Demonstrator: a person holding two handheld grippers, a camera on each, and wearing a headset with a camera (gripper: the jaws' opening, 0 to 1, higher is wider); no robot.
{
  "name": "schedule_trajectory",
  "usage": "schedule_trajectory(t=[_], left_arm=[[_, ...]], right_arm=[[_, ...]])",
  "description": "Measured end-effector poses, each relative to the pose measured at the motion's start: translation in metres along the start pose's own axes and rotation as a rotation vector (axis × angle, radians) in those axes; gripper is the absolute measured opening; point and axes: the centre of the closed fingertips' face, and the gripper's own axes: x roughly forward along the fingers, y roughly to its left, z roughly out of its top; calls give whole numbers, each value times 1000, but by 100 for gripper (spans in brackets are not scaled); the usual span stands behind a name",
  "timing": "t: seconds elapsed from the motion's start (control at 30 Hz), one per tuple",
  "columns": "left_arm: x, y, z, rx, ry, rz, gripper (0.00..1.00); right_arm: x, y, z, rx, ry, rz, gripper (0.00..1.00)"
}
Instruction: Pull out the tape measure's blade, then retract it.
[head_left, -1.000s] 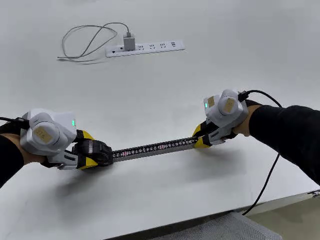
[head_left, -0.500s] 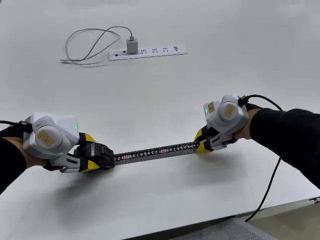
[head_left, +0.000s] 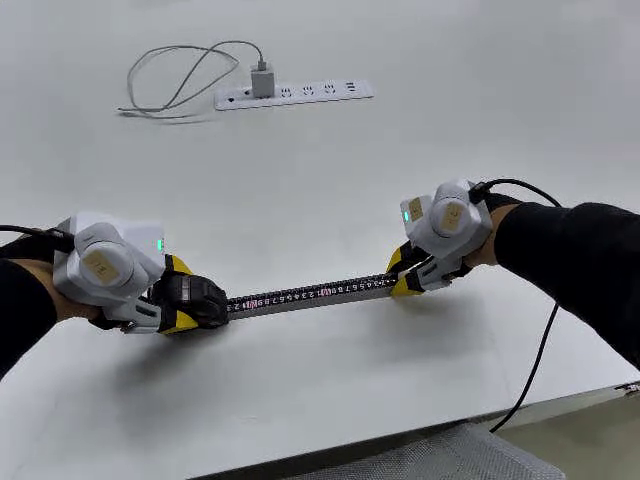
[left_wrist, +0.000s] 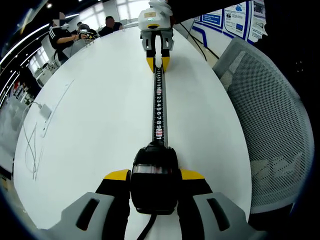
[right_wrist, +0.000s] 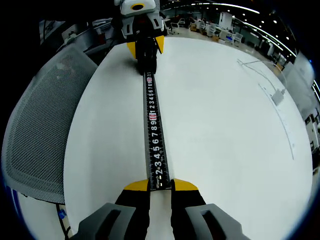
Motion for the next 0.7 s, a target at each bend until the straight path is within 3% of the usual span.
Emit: schedule_trajectory(t=[0.2,0.37,0.5,0.7], left_arm=[[1,0,-1,-17,-5,-7,32],[1,1,-2,-29,0,-11,32],[1,1,-3,-41,13,-7,33],[1,0,-3,-34,21,-10,33]], right_arm=[[0,-1,-1,8,-4,5,12],[0,0,0,-18,23,8,12],[0,1,0,1,8,5,13],[2,4,1,-29,31,1,15]])
